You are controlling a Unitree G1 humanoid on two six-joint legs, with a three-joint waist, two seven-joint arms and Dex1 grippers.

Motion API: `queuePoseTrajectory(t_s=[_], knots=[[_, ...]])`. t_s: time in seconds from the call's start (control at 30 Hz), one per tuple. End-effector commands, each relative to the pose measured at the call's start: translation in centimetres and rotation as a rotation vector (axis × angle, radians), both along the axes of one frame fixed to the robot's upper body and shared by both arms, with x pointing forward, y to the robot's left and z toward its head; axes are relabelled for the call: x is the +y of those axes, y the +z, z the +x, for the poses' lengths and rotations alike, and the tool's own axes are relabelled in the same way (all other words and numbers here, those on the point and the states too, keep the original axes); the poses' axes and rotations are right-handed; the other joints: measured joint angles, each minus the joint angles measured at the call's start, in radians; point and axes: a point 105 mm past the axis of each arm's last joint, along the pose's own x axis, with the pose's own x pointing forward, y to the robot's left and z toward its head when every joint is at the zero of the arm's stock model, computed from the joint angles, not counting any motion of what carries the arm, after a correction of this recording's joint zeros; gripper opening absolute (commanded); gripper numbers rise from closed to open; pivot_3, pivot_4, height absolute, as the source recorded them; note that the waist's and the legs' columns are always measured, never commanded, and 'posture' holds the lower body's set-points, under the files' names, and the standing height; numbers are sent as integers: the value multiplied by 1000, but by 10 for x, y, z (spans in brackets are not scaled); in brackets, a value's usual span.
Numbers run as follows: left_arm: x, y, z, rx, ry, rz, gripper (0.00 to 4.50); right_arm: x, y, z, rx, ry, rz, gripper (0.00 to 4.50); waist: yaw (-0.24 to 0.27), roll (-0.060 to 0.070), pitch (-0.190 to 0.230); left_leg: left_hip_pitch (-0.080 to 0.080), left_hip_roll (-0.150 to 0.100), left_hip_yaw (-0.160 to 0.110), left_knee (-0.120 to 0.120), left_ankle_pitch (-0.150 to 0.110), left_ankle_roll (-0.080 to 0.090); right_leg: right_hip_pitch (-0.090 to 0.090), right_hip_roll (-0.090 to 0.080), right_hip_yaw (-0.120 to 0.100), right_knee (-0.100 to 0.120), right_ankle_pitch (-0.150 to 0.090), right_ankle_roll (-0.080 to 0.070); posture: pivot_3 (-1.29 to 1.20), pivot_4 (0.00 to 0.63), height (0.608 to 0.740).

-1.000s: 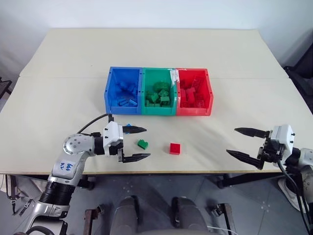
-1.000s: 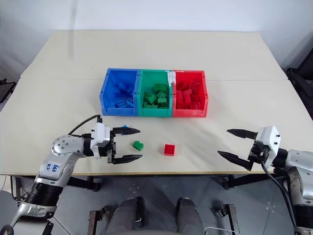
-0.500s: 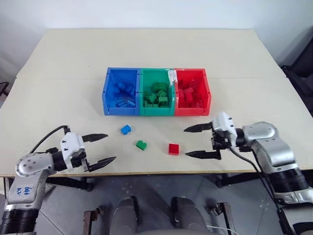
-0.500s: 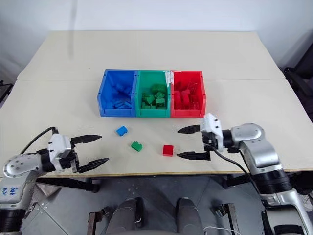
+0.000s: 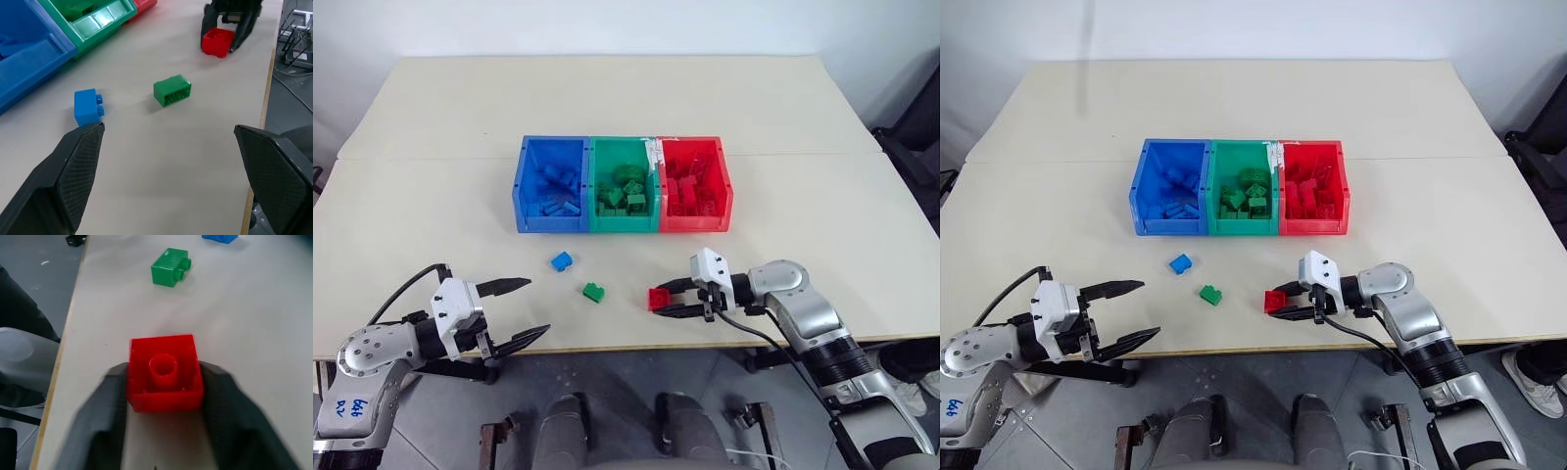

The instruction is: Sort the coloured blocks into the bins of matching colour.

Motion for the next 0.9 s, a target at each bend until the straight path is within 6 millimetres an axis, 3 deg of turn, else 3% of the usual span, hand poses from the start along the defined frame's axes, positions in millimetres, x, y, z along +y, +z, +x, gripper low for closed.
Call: queuePoseTrajectory(t_s=[0.03, 0.17, 0.47, 0.7, 0.83, 0.87, 0.9], knots=[[-5, 13, 2, -55, -15, -26, 4500, -1, 10, -2, -18, -13, 46, 1474, 0, 0, 0, 0, 0, 0, 0, 0, 0, 0, 0, 0, 0, 0, 0, 0, 150, 740], [-11, 17, 6, -68, -28, -43, 4500, -4, 25, 3, -28, -62, 100, 1474, 1, 0, 0, 0, 0, 0, 0, 0, 0, 0, 0, 0, 0, 0, 0, 0, 150, 740], [-34, 46, 20, -138, -4, -204, 4500, -26, 94, 34, -123, -275, 297, 1474, 2, 0, 0, 0, 1, 1, 0, 0, 0, 0, 0, 0, 0, 0, 0, 0, 150, 740], [-66, 59, 32, -151, -9, -280, 4500, -55, 130, 101, -310, -688, 357, 1474, 0, 0, 0, 0, 2, 2, 2, 0, -2, 0, 2, 1, 1, 0, 1, 0, 150, 740], [-74, 62, 32, -150, -29, -284, 4500, -54, 134, 115, -326, -733, 371, 1474, 0, 0, 0, 0, 2, 3, 2, 1, -6, -1, 2, 1, 0, 0, 1, 0, 150, 740], [-74, 62, 32, -150, -31, -281, 4500, -52, 136, 116, -333, -735, 385, 2210, 0, 0, 0, 0, 2, 3, 2, 0, -6, -1, 2, 1, 0, 0, 1, 0, 150, 740], [-74, 62, 32, -150, -29, -280, 4500, -49, 135, 117, -320, -730, 387, 2340, 1, 0, 0, 0, 2, 4, 2, 0, -6, -1, 2, 1, 0, 0, 1, 0, 150, 740]])
